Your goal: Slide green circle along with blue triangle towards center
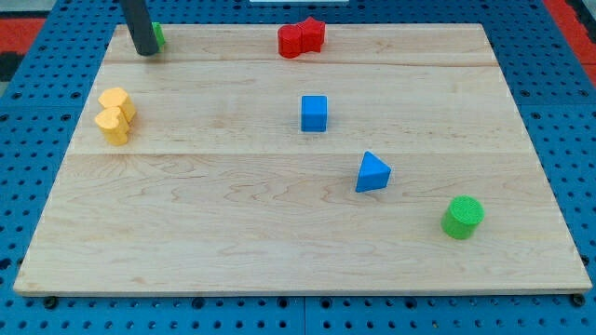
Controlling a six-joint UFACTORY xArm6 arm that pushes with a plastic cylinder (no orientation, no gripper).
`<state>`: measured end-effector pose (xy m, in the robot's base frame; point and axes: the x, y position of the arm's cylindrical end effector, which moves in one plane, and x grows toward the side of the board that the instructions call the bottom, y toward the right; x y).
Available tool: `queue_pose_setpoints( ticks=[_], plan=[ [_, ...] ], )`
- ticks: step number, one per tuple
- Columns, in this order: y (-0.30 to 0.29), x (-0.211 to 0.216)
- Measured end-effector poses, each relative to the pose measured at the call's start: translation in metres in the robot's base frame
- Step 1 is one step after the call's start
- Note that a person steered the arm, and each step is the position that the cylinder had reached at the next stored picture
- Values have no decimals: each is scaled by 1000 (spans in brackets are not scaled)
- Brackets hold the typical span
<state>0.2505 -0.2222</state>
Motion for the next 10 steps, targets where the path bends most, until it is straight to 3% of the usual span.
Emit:
queue_pose_setpoints(
  ticks=[1,2,4,5,6,8,9,10],
  plan=[
    [1,2],
    [48,43],
    [148,230],
    [198,300],
    [258,341],
    [464,352],
    [470,326],
    [421,306]
  ],
)
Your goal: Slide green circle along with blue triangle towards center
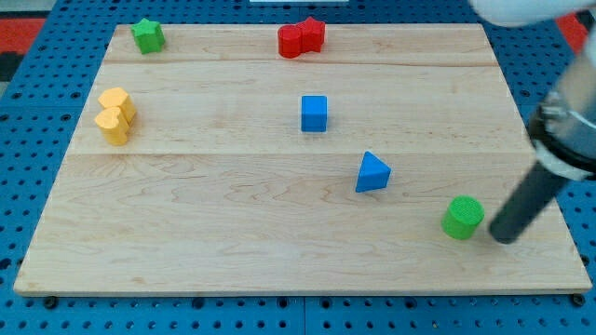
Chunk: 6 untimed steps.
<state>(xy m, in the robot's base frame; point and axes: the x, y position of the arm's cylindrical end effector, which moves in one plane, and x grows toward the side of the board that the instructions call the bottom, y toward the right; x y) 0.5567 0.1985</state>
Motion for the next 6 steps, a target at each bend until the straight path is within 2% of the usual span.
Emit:
queue_pose_setpoints(
  ticks=[1,3,6],
  plan=[
    [-42,-16],
    [-80,-61],
    [-192,-92]
  ],
)
